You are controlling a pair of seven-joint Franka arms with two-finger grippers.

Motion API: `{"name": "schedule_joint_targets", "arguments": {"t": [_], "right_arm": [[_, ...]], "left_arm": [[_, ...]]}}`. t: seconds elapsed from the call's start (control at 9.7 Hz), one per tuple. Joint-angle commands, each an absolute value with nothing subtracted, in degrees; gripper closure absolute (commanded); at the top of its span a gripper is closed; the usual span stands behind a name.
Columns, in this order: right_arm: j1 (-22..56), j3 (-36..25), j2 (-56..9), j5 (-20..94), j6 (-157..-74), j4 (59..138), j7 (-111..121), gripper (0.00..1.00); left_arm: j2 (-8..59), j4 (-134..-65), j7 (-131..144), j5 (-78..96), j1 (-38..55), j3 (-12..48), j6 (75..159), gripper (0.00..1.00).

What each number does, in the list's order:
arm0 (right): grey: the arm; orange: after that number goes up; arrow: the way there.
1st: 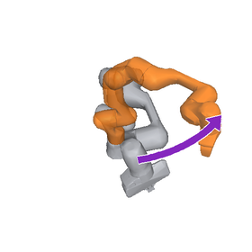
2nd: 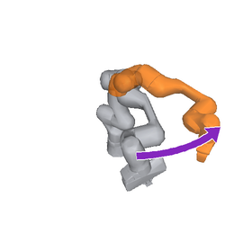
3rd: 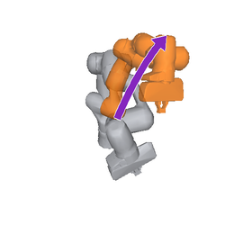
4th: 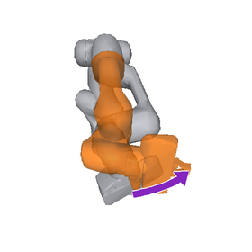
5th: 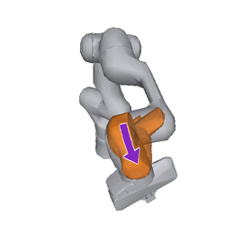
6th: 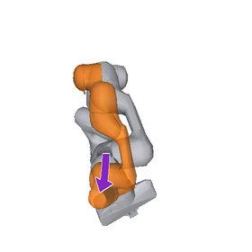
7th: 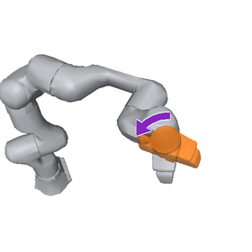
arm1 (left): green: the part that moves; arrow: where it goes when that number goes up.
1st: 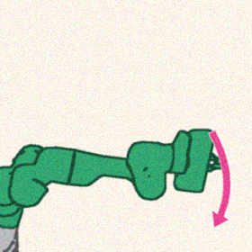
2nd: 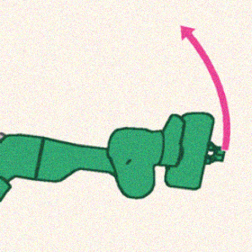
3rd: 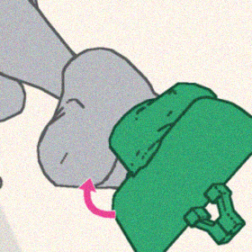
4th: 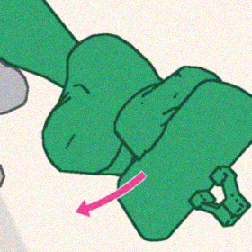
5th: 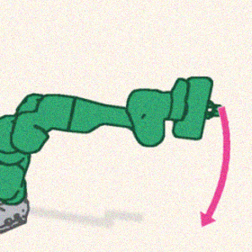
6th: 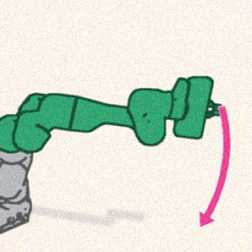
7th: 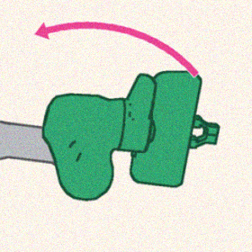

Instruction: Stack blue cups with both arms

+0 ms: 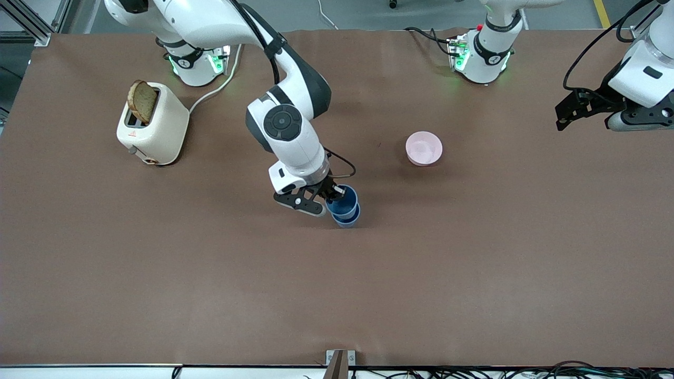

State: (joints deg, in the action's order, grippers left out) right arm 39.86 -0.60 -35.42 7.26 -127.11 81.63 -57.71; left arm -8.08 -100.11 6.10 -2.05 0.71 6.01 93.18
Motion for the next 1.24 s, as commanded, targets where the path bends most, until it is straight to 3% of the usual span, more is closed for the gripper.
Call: {"name": "schedule_joint_targets", "arguments": {"t": [0.0, 0.1, 0.41, 0.82, 1.13], "right_arm": [[40.69, -1.05, -36.12, 7.03, -126.83, 80.77, -58.62, 0.18], [41.74, -1.23, -36.04, 6.68, -126.83, 80.68, -58.62, 0.00], [39.74, -2.45, -32.28, 4.85, -126.21, 80.60, -57.92, 0.00], [33.69, -5.44, -22.35, 2.12, -109.57, 81.12, -49.97, 0.00], [21.58, -6.59, -15.31, 2.02, -98.73, 81.30, -31.71, 0.00]], "left_arm": [[-7.65, -101.60, 5.10, -1.58, 0.88, 6.06, 93.78, 0.00], [-7.39, -100.64, 5.18, -1.58, 0.97, 6.06, 93.78, 0.00], [-5.98, -98.70, 5.18, -1.58, 0.79, 6.06, 92.55, 0.00], [-5.63, -98.79, 5.10, -1.58, 0.62, 6.06, 91.93, 0.00], [-5.62, -99.05, 5.27, -1.58, 0.79, 6.06, 91.06, 0.00]]}}
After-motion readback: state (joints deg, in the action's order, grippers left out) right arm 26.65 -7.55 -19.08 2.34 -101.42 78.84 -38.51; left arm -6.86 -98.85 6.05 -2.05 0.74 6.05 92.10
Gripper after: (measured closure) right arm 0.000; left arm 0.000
